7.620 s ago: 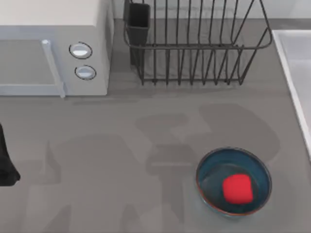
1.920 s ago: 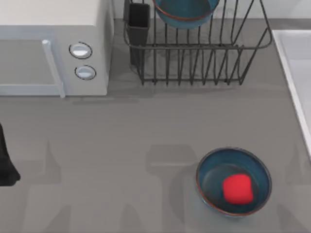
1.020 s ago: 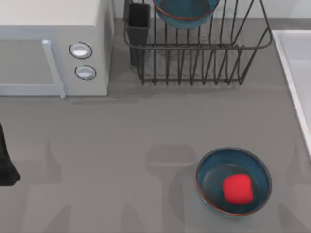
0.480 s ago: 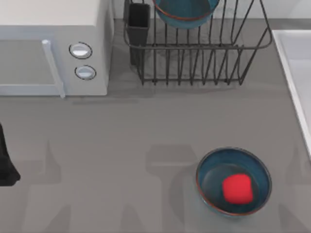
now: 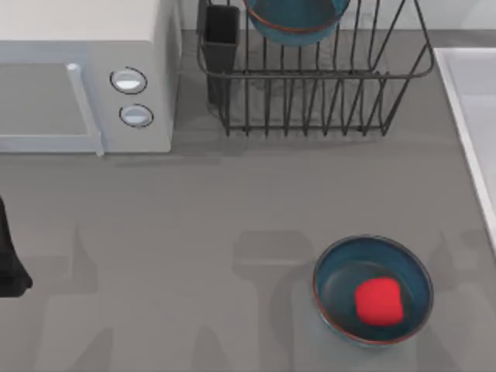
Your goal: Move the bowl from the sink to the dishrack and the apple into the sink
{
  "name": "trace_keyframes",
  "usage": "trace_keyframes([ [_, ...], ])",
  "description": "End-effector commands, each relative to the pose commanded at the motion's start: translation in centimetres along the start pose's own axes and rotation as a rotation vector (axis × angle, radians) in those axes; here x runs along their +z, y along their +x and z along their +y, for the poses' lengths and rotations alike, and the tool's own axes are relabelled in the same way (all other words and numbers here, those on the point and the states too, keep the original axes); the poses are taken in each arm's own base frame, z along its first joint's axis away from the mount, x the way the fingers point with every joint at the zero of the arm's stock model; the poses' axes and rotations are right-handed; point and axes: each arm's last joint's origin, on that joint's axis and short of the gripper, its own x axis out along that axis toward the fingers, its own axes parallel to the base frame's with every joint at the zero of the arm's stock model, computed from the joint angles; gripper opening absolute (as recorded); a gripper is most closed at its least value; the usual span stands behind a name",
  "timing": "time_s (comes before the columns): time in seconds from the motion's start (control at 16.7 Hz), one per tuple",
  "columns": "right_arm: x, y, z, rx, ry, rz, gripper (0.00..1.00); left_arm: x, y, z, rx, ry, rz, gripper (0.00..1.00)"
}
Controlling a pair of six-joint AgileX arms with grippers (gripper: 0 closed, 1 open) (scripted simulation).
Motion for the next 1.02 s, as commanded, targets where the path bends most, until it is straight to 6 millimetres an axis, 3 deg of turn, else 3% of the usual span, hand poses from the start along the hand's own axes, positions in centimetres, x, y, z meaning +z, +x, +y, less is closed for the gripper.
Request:
trace_keyframes([
  [0.24, 3.3, 2.6, 2.7, 0.031, 0.051, 0.346, 1.0, 0.0, 0.0, 0.0, 0.0, 0.0, 0.0, 1.0],
  [0.48, 5.0, 7.1, 6.6, 0.0, 0.057, 0.679, 1.0, 0.0, 0.0, 0.0, 0.0, 0.0, 0.0, 1.0],
  [0.72, 4.2, 11.3, 10.8, -0.086, 0.032, 0.967, 1.0, 0.0, 0.0, 0.0, 0.0, 0.0, 0.0, 1.0],
  [1.02, 3.0, 13.3, 14.4, -0.19, 0.006, 1.161, 1.0, 0.0, 0.0, 0.0, 0.0, 0.0, 0.0, 1.0],
])
